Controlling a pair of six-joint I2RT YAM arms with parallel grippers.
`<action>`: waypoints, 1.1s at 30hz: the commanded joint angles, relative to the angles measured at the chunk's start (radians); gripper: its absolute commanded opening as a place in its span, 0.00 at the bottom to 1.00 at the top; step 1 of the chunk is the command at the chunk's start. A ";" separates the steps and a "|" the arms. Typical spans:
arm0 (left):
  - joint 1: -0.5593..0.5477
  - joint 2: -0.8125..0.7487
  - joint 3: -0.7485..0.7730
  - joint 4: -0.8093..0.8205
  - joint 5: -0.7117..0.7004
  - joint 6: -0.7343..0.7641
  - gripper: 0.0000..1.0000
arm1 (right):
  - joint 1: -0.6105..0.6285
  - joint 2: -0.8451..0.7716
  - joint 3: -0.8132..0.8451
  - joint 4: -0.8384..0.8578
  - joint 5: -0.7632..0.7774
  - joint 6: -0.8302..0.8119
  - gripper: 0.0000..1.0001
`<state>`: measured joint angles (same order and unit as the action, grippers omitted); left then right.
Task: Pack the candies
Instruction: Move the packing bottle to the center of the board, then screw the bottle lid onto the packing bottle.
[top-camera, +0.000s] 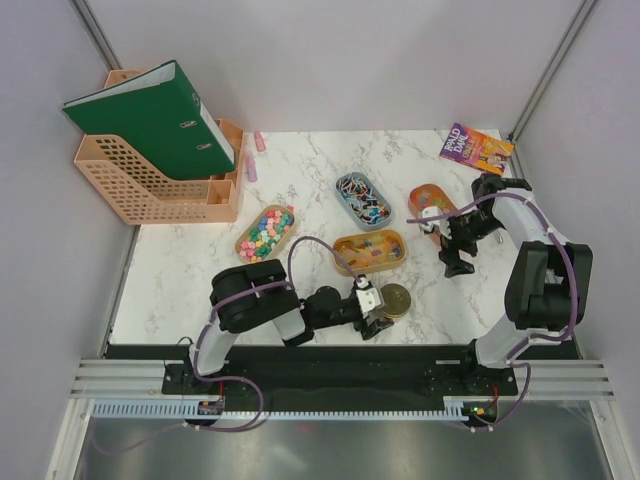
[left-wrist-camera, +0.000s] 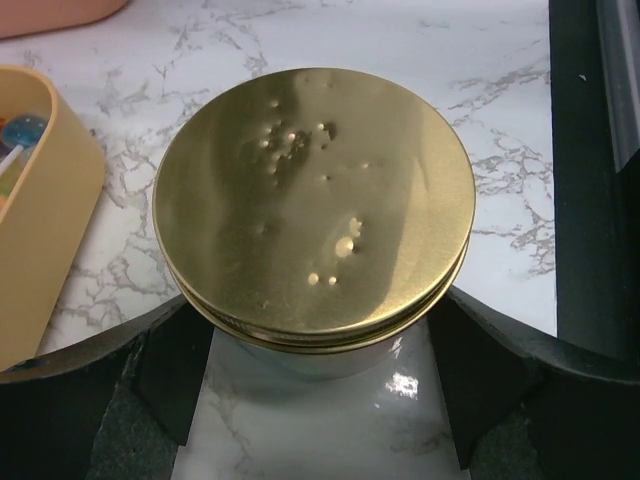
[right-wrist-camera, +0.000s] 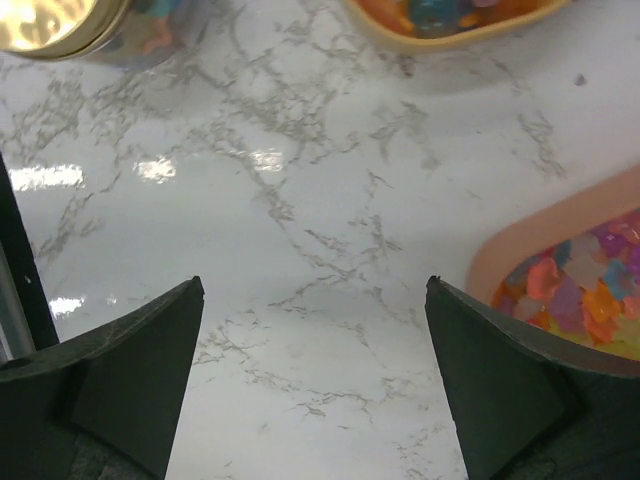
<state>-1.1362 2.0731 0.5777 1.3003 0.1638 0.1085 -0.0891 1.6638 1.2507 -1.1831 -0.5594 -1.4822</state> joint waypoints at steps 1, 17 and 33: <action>-0.007 0.120 -0.007 -0.124 0.012 0.111 0.92 | -0.001 -0.030 -0.048 -0.179 0.022 -0.381 0.98; 0.007 0.260 0.237 -0.154 0.075 0.145 0.72 | 0.137 -0.150 -0.146 -0.265 -0.042 -0.507 0.98; 0.035 0.317 0.317 -0.257 0.075 0.143 0.92 | 0.137 -0.157 -0.188 -0.274 0.041 -0.495 0.98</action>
<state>-1.1118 2.2997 0.9241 1.2934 0.2657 0.1574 0.0483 1.5303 1.0664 -1.3193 -0.5110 -1.9602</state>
